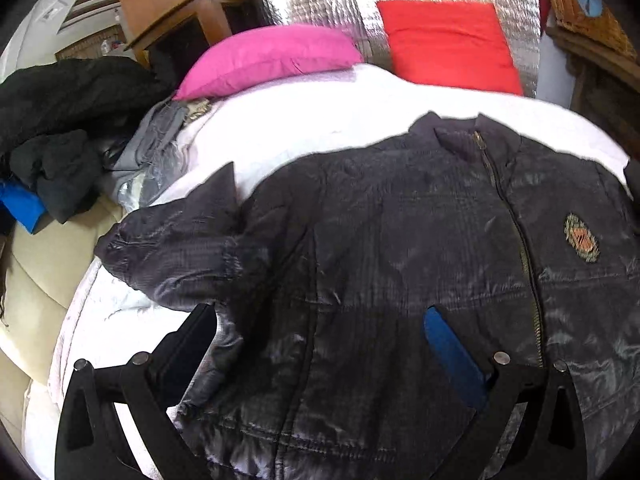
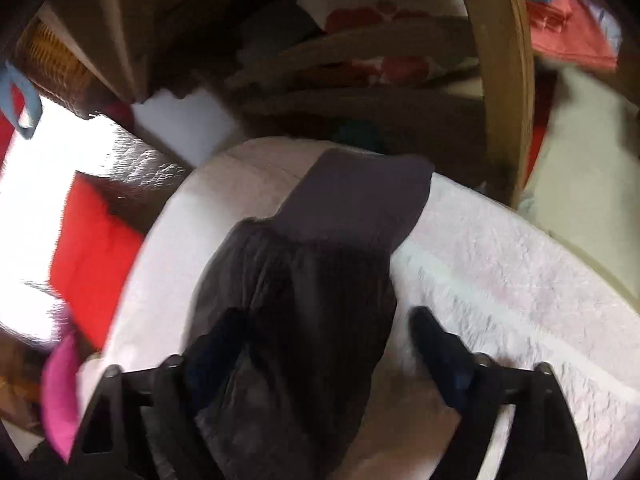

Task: Fold large clothes
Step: 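Grasp the knit sleeve cuff with the right tool and fold it across the jacket body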

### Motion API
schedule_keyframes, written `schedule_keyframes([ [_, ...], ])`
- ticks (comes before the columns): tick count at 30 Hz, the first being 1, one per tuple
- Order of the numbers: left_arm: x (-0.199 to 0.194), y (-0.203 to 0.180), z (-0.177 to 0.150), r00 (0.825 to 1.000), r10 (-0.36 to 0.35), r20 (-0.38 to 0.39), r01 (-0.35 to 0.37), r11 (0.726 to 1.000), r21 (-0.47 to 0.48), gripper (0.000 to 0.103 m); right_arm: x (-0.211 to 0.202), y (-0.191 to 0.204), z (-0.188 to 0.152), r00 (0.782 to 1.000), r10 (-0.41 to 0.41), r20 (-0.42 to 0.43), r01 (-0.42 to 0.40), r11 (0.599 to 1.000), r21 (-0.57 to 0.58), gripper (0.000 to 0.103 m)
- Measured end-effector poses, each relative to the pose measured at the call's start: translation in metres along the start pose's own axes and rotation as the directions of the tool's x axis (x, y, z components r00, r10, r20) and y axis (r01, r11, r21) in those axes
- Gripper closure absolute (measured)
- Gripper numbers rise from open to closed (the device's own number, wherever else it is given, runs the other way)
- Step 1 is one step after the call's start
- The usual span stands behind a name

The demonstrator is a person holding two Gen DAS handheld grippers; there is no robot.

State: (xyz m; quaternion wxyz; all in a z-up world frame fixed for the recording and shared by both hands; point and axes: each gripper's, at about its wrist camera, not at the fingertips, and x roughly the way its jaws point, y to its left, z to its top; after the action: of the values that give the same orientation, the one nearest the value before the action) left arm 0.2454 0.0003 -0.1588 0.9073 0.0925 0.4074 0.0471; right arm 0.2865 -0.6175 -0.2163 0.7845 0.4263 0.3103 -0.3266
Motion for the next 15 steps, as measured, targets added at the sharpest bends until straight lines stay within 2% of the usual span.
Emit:
schedule_keyframes([
  [1, -0.006, 0.005, 0.0, 1.0, 0.005, 0.018, -0.005, 1.0, -0.015, 0.0, 0.001, 0.008, 0.0, 0.999, -0.029, 0.021, 0.03, 0.998, -0.051, 0.05],
  [2, -0.009, 0.008, 0.0, 1.0, 0.008, 0.03, -0.008, 1.0, -0.024, 0.0, 0.004, 0.012, -0.001, 0.999, -0.05, 0.015, 0.051, 0.996, -0.068, 0.052],
  [4, -0.018, 0.017, 0.0, 0.998, 0.018, 0.056, -0.016, 0.999, -0.043, 0.0, -0.004, 0.016, -0.005, 0.997, -0.052, 0.062, 0.057, 0.995, -0.086, 0.069],
  [5, -0.021, 0.021, 0.0, 0.998, 0.021, 0.064, -0.018, 0.999, -0.05, 0.0, -0.007, 0.016, -0.004, 0.996, -0.035, 0.08, 0.042, 0.995, -0.089, 0.072],
  [7, -0.027, 0.028, 0.001, 0.997, 0.021, 0.08, -0.016, 0.998, -0.063, 0.0, -0.025, 0.016, -0.014, 0.992, 0.033, 0.123, -0.022, 0.996, -0.089, 0.078],
  [10, -0.038, 0.038, -0.002, 0.995, 0.016, 0.098, -0.008, 0.997, -0.078, 0.0, -0.06, 0.029, -0.033, 0.974, 0.152, 0.17, -0.129, 0.982, -0.137, 0.079],
  [15, -0.058, 0.055, -0.009, 0.99, -0.004, 0.139, 0.018, 0.995, -0.1, 0.0, -0.129, 0.08, -0.083, 0.933, 0.303, 0.196, -0.232, 0.92, -0.315, 0.079],
])
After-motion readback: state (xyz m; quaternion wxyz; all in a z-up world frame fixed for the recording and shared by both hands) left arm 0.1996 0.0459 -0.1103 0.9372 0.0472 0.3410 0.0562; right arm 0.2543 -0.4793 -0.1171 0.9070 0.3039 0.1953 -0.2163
